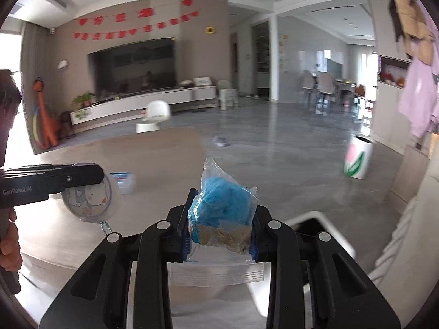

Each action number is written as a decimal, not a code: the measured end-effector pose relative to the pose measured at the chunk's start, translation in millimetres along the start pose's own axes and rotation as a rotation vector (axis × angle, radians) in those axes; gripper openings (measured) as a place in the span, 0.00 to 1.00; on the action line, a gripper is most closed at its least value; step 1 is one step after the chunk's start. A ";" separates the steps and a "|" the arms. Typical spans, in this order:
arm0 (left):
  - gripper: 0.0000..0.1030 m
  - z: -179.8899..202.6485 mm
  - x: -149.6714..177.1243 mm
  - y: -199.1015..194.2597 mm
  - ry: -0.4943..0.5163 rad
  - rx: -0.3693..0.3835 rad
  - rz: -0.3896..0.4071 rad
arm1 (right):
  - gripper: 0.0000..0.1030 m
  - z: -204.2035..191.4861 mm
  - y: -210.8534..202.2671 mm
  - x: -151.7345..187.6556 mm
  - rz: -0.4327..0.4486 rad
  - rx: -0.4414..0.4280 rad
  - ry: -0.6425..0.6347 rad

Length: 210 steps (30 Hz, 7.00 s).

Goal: Collect trash

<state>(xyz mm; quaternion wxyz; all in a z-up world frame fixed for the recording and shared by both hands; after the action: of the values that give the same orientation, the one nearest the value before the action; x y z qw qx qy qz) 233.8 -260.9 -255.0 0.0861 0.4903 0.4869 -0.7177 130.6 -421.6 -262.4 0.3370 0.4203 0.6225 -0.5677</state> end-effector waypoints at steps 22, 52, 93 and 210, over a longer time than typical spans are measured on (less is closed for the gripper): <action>0.64 203.9 -4.3 202.7 0.214 -0.029 -0.138 | 0.31 204.7 27.6 53.9 0.049 0.184 0.143; 0.95 96.2 -10.1 117.5 0.108 -0.444 -0.010 | 0.96 202.9 81.7 77.6 -0.063 0.116 0.133; 0.95 -275.5 73.0 68.5 -0.490 -0.763 -0.222 | 0.95 -180.4 208.5 -21.8 -0.158 -0.386 -0.432; 0.81 206.8 -7.1 211.1 0.206 0.102 -0.219 | 0.60 217.4 -3.2 31.5 -0.051 -0.036 0.191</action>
<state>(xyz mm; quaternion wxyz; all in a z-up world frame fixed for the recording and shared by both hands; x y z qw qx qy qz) 236.1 -533.3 -369.9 -0.0681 0.5091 0.5065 -0.6925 101.9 -632.4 -317.3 0.2691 0.4503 0.6723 -0.5223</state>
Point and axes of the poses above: each gripper's, at about its wrist camera, not at the fingertips, and y roughly the way its jaws point, z to its right, x to its underside, the point moved 4 cm from there along y, roughly the way its jaws point, and after that the axes turned 15 degrees about -x, right-handed, at the moved point
